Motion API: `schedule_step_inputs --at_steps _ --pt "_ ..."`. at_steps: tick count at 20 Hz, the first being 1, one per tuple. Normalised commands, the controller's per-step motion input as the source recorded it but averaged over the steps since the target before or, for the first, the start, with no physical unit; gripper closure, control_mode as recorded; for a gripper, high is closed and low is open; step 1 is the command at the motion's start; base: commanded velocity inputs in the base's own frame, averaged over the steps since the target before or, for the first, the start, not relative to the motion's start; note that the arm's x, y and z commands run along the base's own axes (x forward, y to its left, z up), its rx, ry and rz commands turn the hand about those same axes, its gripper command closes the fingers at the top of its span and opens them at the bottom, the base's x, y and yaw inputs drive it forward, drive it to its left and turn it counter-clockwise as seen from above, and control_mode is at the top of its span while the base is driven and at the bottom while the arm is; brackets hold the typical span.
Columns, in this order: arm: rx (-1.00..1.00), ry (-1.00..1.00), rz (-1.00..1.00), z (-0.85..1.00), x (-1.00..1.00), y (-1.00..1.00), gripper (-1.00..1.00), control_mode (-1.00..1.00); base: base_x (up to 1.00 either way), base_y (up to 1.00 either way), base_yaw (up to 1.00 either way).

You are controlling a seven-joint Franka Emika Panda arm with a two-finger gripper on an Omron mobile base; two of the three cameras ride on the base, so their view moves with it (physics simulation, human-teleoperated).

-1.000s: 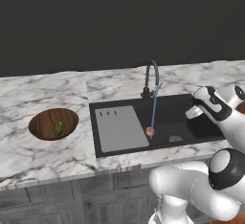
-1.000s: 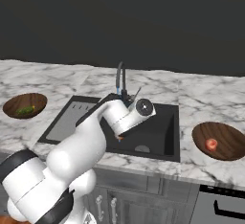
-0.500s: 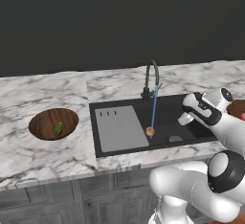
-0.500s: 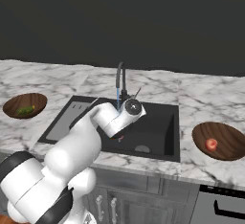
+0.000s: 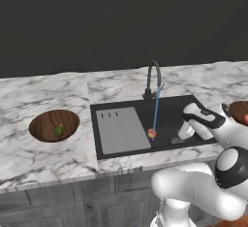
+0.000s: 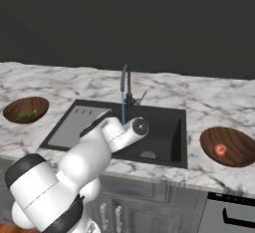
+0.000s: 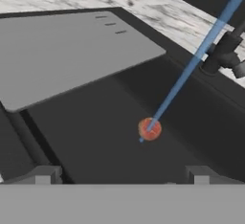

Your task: Pick the peachs from the sink and place them in one bowl. Place the cucumber in the other bowl. Then turn off the sink faucet.

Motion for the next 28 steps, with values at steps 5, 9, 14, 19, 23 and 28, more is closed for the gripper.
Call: schedule_step_inputs --at_steps 5,9,14,19,23,28 --pt "-0.03 0.03 0.17 -0.13 0.06 0.15 -1.00 -1.00 0.00 0.00 0.00" --pt "-0.05 0.08 0.17 -0.12 0.06 0.16 -1.00 -1.00 0.00 0.00 0.00" --pt "-0.05 0.08 0.17 -0.19 0.10 0.13 -1.00 -1.00 0.00 0.00 0.00" --pt "0.00 0.07 0.16 -0.25 0.14 0.04 -1.00 -1.00 0.00 0.00 0.00" --pt "0.03 0.07 0.10 -0.38 0.26 0.00 -1.00 -1.00 0.00 0.00 0.00" --pt "0.08 0.05 0.02 -0.38 0.40 0.00 -1.00 -1.00 0.00 0.00 0.00"
